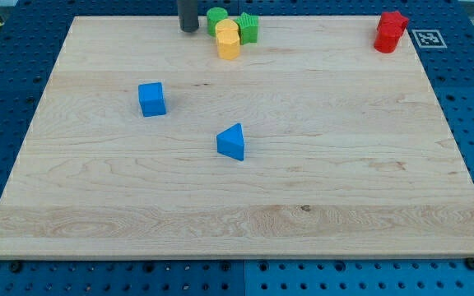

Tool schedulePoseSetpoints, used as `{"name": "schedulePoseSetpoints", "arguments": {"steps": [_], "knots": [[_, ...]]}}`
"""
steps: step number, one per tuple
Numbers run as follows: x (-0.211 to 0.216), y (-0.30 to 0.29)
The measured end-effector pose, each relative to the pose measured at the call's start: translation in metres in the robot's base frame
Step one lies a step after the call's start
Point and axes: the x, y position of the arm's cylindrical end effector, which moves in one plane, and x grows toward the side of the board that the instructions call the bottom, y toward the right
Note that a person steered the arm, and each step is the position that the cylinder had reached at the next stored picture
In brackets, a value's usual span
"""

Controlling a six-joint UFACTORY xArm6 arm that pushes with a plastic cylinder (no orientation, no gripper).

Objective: Place the green blocks diagonal to each other

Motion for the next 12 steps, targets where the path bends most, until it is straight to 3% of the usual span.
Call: {"name": "schedulePoseSetpoints", "arguments": {"steps": [1,6,9,12], "knots": [[-0.018,-0.001],[-0.014,0.115],[0.023,0.128],[0.088,0.135]]}}
